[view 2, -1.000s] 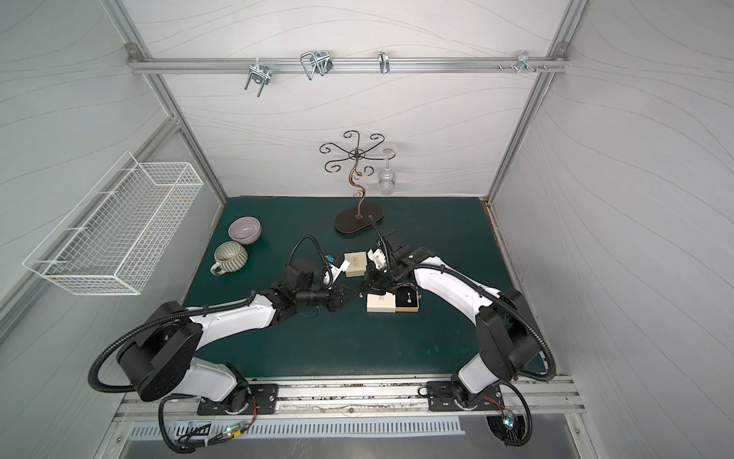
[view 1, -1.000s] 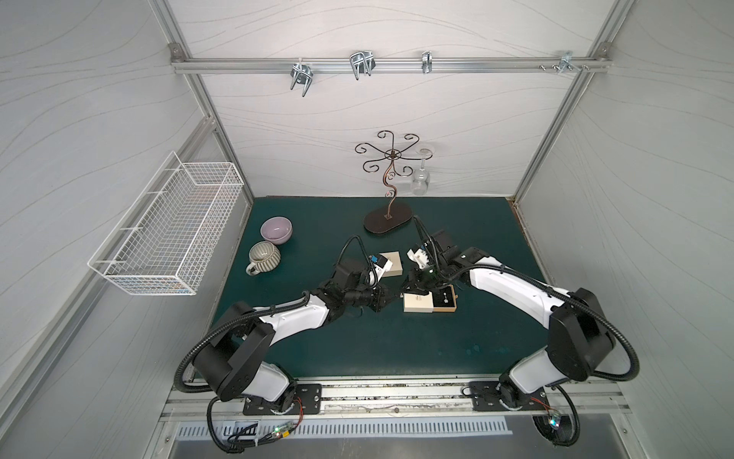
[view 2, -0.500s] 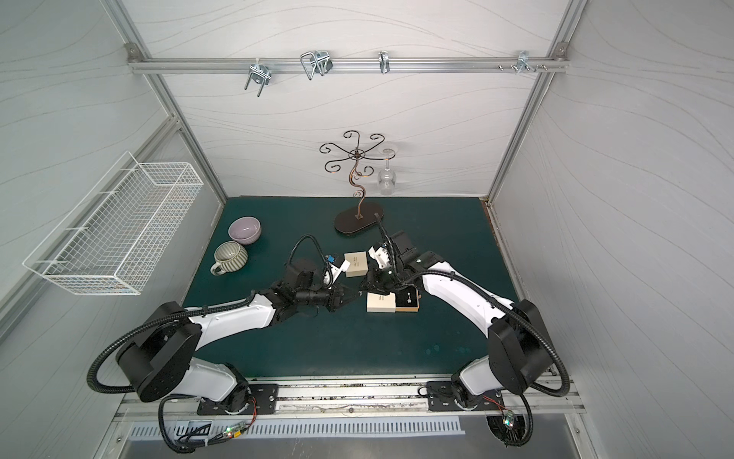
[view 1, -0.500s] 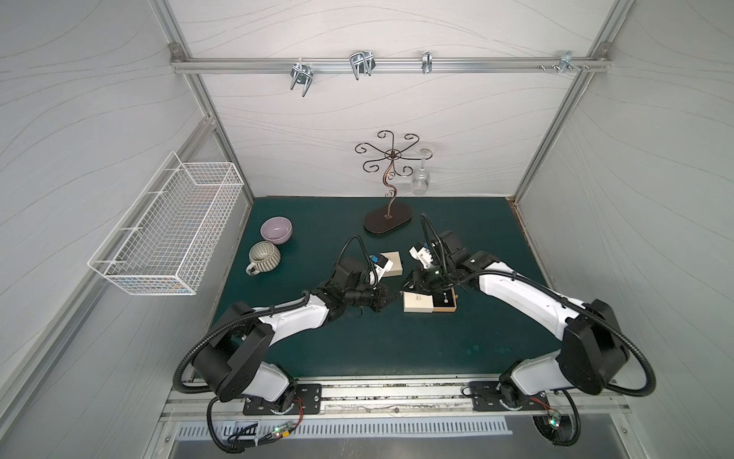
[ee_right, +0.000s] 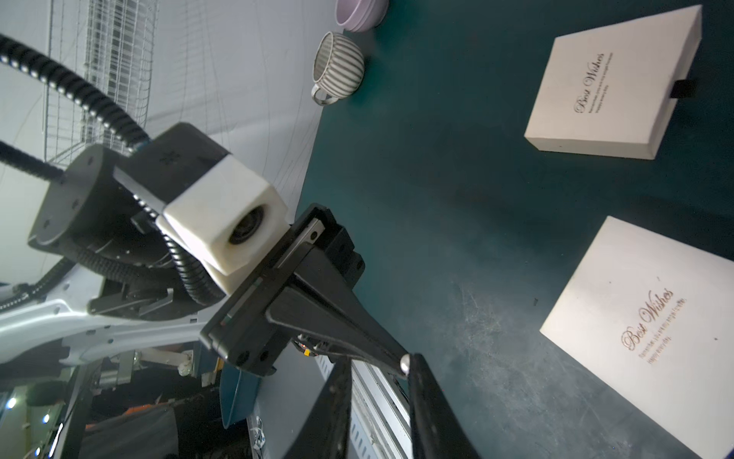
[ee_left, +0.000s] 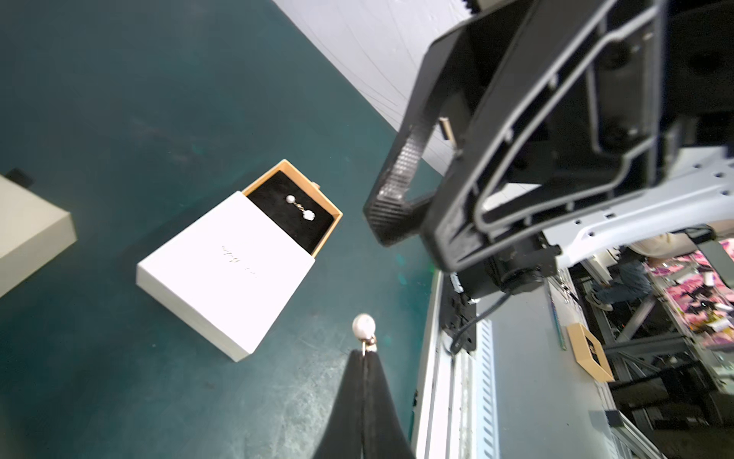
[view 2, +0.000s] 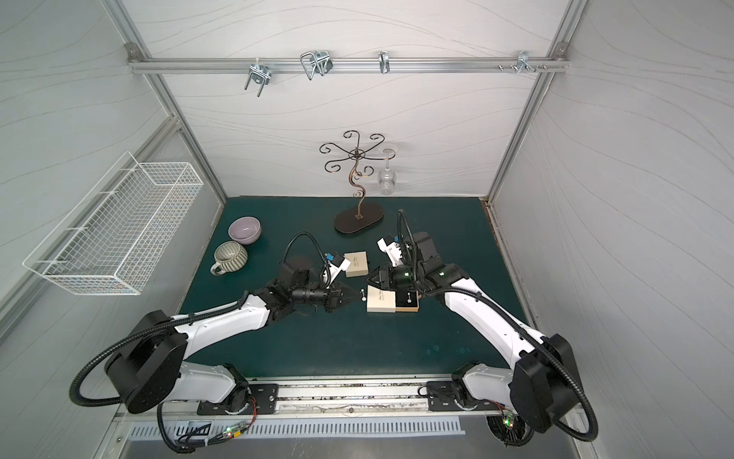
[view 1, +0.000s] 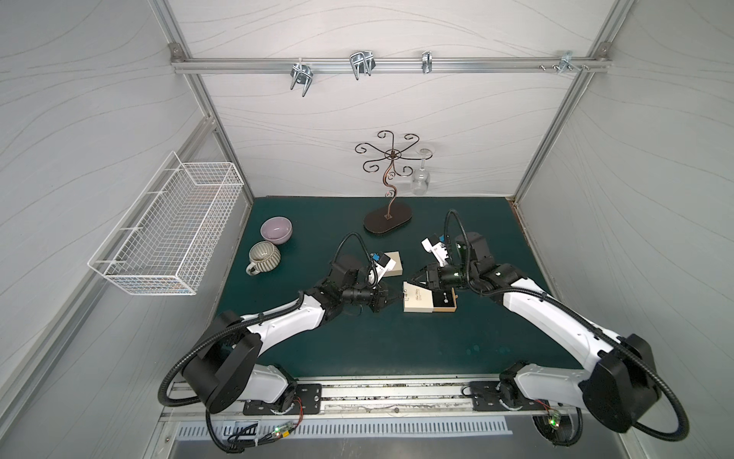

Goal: Place the earrings into the drawer-style jewelry box
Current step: Pick up the earring from the center of the board.

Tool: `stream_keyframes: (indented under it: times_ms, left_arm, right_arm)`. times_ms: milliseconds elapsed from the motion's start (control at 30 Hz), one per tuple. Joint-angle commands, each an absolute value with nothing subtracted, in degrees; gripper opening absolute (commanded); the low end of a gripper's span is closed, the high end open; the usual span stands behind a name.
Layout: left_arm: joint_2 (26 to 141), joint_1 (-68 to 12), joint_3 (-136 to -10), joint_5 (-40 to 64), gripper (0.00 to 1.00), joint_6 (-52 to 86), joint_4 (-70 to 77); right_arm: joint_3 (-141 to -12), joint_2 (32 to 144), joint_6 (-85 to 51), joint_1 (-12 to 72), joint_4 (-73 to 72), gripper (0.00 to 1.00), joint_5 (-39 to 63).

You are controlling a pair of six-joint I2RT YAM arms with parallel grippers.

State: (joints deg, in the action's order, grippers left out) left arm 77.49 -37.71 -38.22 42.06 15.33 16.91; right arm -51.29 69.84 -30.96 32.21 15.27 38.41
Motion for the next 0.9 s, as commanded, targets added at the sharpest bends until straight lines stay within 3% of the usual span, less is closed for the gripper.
stream_keyframes:
  times_ms: [0,233,867]
  left_arm:
    - [73.29,-38.48,-41.02,43.03,0.00,9.03,14.04]
    - [68.94,-40.84,-41.74,38.09,0.00,-2.26,6.61]
    - [65.30,-40.87,-42.36,37.28,0.00,-2.68,5.33]
  right_arm:
    - [-50.54,68.19,-27.92,31.79,12.85,0.27,43.15]
    - [-49.78,65.31,-25.97,31.78,12.59,0.32,46.27]
    - [-51.24,65.14,-17.20,36.34,18.55,0.27,47.86]
